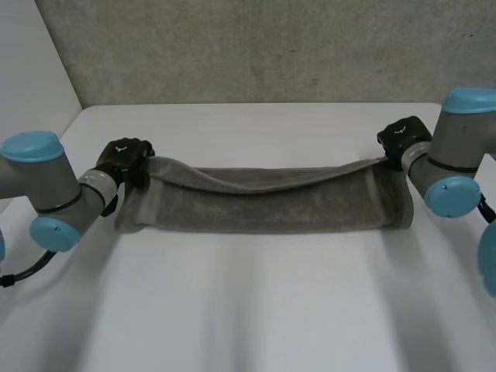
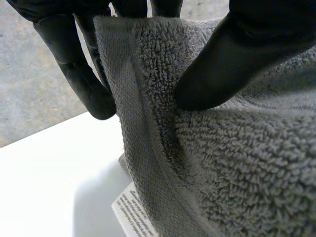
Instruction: Fold the towel.
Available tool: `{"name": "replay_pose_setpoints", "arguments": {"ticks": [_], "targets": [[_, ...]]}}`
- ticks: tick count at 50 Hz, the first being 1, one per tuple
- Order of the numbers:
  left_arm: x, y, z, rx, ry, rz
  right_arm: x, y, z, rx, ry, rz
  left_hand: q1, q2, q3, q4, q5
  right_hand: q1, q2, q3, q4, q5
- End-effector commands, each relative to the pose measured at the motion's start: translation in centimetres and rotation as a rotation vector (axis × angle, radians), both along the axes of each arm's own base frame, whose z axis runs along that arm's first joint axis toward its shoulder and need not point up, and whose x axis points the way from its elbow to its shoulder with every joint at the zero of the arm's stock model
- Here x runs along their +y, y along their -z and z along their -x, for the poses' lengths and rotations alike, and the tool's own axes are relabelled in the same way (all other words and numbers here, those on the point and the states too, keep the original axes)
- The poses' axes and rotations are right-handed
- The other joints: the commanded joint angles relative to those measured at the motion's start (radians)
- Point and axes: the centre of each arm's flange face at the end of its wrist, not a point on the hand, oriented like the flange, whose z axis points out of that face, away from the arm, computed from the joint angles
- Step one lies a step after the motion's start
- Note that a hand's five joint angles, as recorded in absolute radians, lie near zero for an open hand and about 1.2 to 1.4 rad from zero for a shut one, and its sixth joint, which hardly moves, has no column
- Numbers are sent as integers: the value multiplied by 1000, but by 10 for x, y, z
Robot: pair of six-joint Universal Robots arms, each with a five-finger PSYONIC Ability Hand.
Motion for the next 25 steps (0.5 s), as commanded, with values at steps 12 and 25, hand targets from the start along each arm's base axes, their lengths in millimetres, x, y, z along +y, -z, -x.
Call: {"name": "replay_pose_setpoints", "arguments": {"ticks": [12, 25], "targets": [[0, -1, 16, -4, -4, 26, -5, -5, -11, -20, 30, 67, -1152, -1226, -1259, -1253, -1380, -1115, -1115, -1125, -1124, -1126], [18, -57, -8, -13, -95, 51, 11, -56, 4, -69, 75, 92, -1140, -1214, -1247, -1241, -1368, -1115, -1115, -1125, -1124, -1126]]}}
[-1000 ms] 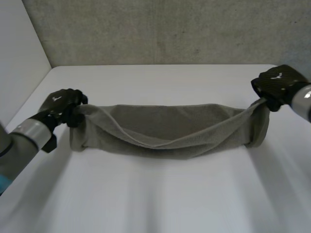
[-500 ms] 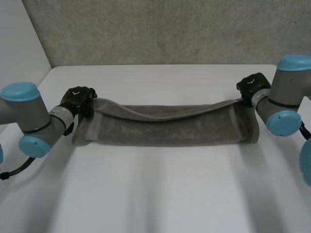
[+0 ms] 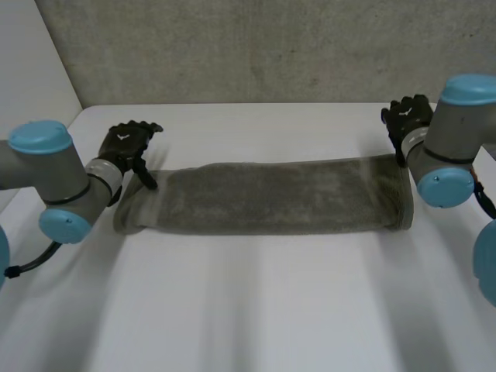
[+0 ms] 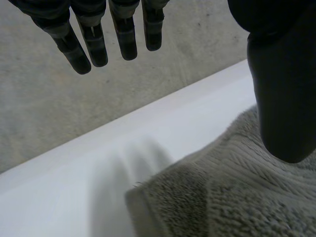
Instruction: Fold the towel.
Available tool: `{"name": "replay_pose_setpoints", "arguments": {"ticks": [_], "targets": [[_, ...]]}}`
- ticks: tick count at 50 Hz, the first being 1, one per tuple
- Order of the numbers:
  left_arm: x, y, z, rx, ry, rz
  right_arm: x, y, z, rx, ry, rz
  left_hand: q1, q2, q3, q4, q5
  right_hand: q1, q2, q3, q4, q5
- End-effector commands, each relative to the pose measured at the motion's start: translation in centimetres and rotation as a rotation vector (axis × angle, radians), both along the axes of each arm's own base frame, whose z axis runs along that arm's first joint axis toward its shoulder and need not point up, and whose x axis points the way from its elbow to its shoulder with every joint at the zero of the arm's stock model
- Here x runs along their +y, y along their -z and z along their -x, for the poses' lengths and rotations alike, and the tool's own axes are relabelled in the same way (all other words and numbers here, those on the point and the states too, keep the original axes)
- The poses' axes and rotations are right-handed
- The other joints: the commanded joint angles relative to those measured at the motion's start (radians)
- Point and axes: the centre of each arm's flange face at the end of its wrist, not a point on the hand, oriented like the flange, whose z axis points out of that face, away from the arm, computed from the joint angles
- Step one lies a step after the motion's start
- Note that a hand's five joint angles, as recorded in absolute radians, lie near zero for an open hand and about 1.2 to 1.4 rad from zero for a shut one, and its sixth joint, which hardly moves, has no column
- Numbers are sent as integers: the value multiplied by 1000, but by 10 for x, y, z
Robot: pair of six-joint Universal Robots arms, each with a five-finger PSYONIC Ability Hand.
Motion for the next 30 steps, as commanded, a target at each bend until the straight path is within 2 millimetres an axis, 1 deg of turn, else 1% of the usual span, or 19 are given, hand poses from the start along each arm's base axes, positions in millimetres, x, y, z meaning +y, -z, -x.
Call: {"name": "replay_pose_setpoints", "arguments": {"ticks": [1, 2, 3, 4, 5, 6, 7, 8, 9, 10, 11, 12, 13, 15, 18, 20, 24, 26, 30], "targets": [[15, -31, -20, -6, -54, -7, 25, -35, 13, -19, 16, -14, -79, -70, -61, -74, -213, -63, -69, -65, -78, -60], [23, -39, -26, -5, -61, -12, 25, -35, 13, -19, 16, -14, -79, -70, -61, -74, -213, -63, -69, -65, -78, -60], [34, -45, -28, -6, -61, -19, 35, -41, 16, -20, 18, -15, -73, -64, -55, -68, -207, -63, -69, -65, -78, -60], [34, -45, -28, -6, -61, -20, 35, -41, 16, -20, 18, -15, -73, -64, -55, -68, -207, -63, -69, -65, -78, -60], [45, -50, -31, -6, -63, -24, 44, -46, 18, -21, 18, -13, -59, -50, -41, -53, -193, -63, -69, -65, -78, -60], [45, -50, -31, -6, -63, -24, 52, -45, 19, -21, 17, -19, -59, -49, -40, -53, -193, -63, -69, -65, -78, -60], [57, -53, -33, -7, -63, -29, 52, -45, 19, -21, 17, -19, -62, -52, -43, -56, -196, -63, -69, -65, -78, -60], [57, -53, -33, -7, -63, -29, 60, -42, 21, -18, 17, -34, -62, -52, -43, -56, -196, -63, -69, -65, -78, -60], [68, -53, -33, -8, -60, -33, 69, -38, 23, -16, 18, -53, -62, -52, -43, -56, -196, -63, -69, -65, -78, -60], [76, -51, -33, -9, -57, -38, 69, -38, 23, -16, 18, -54, -59, -49, -40, -53, -193, -63, -69, -65, -78, -60], [76, -51, -33, -9, -57, -38, 80, -37, 25, -28, 17, -79, -59, -49, -40, -53, -193, -63, -69, -65, -78, -60], [83, -46, -34, -13, -55, -51, 90, -36, 28, -54, 23, -101, -59, -49, -40, -53, -193, -63, -69, -65, -78, -60], [89, -40, -34, -16, -55, -64, 91, -36, 28, -54, 23, -101, -59, -49, -40, -53, -193, -63, -69, -65, -78, -60], [93, -36, -35, -18, -54, -73, 107, -28, 34, -119, 32, -164, -56, -47, -38, -50, -190, -63, -69, -65, -78, -60], [99, -27, -36, -22, -59, -83, 112, -22, 39, -151, 41, -197, -35, -26, -17, -30, -169, -63, -69, -65, -78, -60], [101, -24, -36, -24, -59, -90, 119, -11, 45, -212, 40, -249, -35, -26, -17, -30, -169, -47, -53, -49, -62, -45], [106, -13, -36, -28, -53, -115, 125, 1, 53, -242, 43, -288, -35, -26, -17, -30, -169, -3, -9, -5, -18, 0], [104, -7, -36, -24, -55, -95, 127, 17, 63, -250, 57, -318, -35, -26, -17, -30, -169, 12, 6, 10, -3, 14], [101, -3, -36, -20, -59, -72, 128, 27, 67, -260, 53, -309, -35, -26, -17, -30, -169, 15, 9, 13, 0, 17]]}}
